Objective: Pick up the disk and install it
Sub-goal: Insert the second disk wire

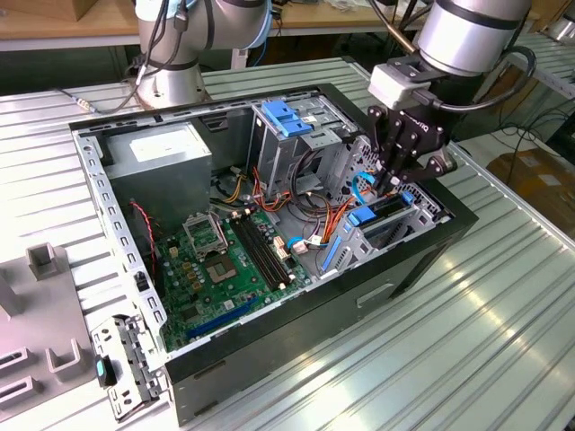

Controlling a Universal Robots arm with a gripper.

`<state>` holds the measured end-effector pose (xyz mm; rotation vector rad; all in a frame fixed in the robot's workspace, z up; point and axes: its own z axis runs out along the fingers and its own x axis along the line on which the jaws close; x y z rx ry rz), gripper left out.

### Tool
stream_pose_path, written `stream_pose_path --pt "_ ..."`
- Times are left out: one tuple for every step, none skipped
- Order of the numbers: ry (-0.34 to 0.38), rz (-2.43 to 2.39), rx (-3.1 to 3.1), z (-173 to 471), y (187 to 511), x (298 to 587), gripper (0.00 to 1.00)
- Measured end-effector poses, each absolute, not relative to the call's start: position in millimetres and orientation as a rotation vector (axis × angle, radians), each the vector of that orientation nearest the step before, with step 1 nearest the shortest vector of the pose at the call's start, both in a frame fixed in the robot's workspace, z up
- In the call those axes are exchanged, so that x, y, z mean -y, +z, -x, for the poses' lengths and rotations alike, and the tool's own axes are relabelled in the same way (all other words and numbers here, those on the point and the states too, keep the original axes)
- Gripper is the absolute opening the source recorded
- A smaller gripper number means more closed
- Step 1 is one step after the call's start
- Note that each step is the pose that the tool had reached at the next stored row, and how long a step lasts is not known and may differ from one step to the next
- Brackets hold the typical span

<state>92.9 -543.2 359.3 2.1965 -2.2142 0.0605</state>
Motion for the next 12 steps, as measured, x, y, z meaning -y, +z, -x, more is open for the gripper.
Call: stream_pose_path --pt "0.06 -2.195 2.216 -93 359 544 0.16" --pt "0.06 -2.194 2.217 -93 358 545 0.16" --pt "0.06 -2.187 2.224 -94 355 549 0.16" --pt "0.054 -2.185 2.228 -95 353 550 0.16" --pt "0.05 -2.186 2.228 -95 351 550 0.16" --pt "0.045 -2.177 2.237 -97 349 550 0.16" --pt "0.038 -2.179 2.24 -97 347 550 0.16" --pt "0.038 -2.179 2.24 -97 347 550 0.16" --pt "0.037 -2.18 2.24 -97 347 550 0.16" --pt "0.036 -2.18 2.241 -97 346 550 0.16" --pt "0.034 -2.181 2.242 -97 346 550 0.16" --pt "0.032 -2.181 2.242 -97 345 550 0.16"
